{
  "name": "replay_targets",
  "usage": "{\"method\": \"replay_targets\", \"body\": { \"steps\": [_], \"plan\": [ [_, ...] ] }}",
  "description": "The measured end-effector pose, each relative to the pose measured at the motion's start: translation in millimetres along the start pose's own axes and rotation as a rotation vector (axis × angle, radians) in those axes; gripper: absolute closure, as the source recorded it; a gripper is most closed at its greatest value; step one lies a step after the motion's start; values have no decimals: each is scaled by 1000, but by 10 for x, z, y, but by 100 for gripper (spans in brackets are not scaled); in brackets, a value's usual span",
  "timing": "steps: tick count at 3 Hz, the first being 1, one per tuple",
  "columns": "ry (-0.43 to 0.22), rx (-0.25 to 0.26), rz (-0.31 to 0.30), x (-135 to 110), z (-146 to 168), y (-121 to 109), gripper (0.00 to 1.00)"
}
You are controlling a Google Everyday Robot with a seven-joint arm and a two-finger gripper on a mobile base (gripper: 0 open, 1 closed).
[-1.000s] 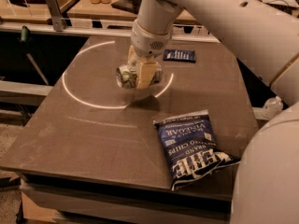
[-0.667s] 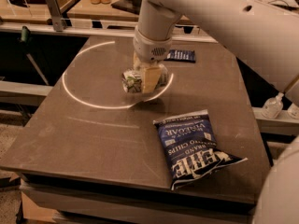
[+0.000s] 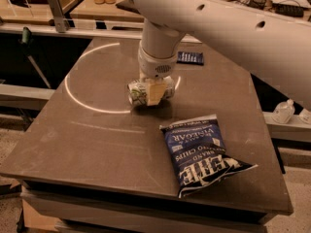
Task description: Knock 7up can over
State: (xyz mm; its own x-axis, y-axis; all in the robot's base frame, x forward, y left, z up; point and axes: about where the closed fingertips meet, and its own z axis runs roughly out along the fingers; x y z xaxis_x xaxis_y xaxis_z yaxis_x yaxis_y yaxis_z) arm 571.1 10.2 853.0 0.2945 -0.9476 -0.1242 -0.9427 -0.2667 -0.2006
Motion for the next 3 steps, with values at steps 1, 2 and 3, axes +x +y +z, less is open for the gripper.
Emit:
{"method": "replay_targets", "body": {
  "steps": [1, 2, 3],
  "plan": [
    [-1, 3, 13, 14, 34, 25, 8],
    [-16, -1, 14, 9, 23, 4, 0],
    [-99, 69, 98, 89, -126, -76, 0]
  ]
}}
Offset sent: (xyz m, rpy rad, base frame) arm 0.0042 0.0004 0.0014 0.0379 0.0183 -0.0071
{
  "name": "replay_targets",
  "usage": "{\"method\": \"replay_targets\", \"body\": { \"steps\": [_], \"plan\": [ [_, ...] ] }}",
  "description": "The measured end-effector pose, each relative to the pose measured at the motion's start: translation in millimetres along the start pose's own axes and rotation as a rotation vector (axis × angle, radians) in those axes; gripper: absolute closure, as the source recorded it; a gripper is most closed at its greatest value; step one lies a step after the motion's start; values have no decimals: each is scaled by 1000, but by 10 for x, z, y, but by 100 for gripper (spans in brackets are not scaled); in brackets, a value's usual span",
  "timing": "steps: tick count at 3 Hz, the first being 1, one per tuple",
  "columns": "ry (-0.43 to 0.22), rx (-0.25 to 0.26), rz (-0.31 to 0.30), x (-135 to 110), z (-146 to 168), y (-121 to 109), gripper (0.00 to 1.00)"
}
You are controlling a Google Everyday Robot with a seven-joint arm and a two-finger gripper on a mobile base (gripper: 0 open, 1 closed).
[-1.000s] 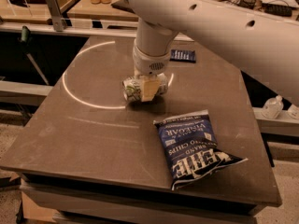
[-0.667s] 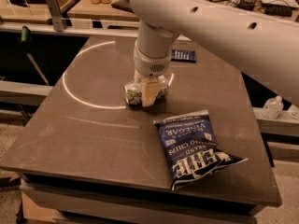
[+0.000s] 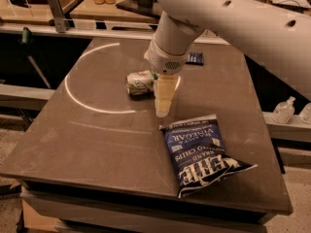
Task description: Knock 7up can over
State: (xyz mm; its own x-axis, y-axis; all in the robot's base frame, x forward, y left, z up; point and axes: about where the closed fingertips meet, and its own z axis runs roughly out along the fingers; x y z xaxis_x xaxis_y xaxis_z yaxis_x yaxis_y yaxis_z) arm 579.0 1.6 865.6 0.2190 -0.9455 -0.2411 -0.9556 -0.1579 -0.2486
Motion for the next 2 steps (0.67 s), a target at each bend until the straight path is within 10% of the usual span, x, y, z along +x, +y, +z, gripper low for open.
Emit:
{"method": "replay_targets", "body": {
  "steps": [2],
  "plan": [
    [-277, 284, 282, 476, -521, 290, 0]
  ]
}}
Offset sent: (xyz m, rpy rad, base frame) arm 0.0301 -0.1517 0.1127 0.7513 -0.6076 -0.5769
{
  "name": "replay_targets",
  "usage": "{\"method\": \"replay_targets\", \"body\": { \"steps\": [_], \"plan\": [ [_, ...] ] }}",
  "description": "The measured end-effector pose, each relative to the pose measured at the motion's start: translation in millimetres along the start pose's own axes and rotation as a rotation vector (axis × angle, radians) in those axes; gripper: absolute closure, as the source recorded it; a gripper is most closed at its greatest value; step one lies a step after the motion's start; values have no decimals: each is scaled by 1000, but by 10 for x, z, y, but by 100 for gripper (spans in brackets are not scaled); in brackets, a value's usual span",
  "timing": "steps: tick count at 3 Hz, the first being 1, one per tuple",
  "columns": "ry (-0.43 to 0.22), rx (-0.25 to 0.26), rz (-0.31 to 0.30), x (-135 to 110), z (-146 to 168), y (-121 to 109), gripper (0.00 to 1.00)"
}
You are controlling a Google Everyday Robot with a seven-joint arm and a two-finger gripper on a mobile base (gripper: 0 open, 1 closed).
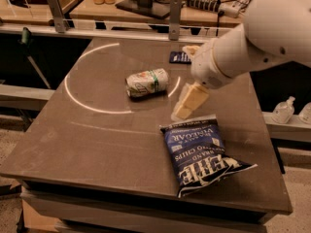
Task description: Knock 7up can over
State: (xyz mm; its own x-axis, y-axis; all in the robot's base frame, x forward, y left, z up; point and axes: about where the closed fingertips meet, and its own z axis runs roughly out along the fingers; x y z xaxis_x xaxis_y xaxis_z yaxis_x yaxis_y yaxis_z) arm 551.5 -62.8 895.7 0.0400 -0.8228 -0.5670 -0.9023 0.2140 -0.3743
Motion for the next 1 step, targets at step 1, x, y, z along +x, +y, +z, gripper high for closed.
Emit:
{"method": "replay_targets", "body": {
  "steps": [1],
  "plan": [
    [-4, 82, 49, 158, -192, -183, 0]
  ]
}}
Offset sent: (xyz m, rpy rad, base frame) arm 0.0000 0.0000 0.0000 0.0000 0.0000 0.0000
